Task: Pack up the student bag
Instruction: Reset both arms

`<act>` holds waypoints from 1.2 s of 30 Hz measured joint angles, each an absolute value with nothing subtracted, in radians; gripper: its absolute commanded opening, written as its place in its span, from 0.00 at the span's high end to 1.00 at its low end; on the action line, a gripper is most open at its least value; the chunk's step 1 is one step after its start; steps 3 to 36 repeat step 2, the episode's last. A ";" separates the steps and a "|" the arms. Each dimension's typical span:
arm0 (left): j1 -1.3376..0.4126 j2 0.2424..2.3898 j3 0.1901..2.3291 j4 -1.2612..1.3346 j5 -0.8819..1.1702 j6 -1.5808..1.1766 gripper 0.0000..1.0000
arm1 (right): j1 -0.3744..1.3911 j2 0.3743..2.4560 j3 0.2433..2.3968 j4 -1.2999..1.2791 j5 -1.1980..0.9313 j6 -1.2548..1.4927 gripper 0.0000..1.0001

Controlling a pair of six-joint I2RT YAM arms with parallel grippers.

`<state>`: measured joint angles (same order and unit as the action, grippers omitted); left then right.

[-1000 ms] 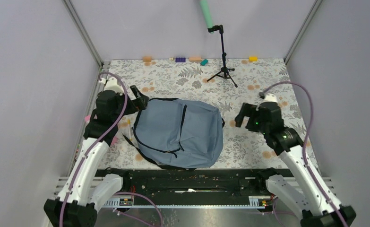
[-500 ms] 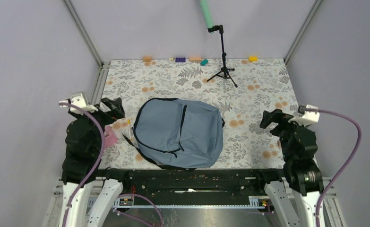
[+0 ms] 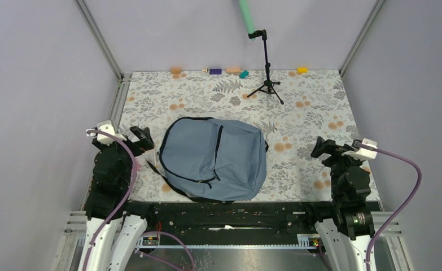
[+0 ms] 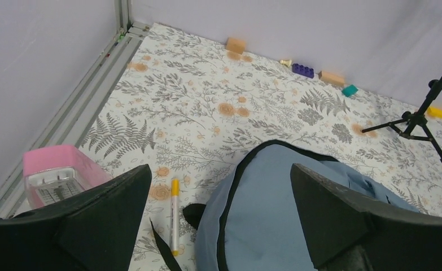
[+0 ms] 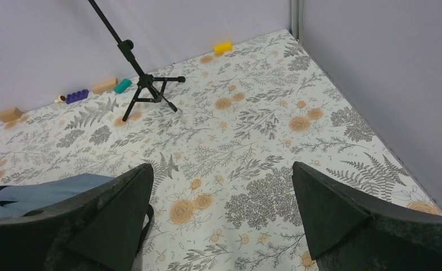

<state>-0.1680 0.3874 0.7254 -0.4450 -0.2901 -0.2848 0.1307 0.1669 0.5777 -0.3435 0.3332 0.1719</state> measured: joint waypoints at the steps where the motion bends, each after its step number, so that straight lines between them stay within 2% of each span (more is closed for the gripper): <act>1: -0.168 0.386 0.725 -0.443 -0.290 -0.285 0.01 | 0.131 0.168 0.580 -0.342 0.334 0.170 0.00; 36: -0.168 0.386 0.725 -0.439 -0.290 -0.284 0.01 | 0.131 0.168 0.580 -0.339 0.337 0.169 0.00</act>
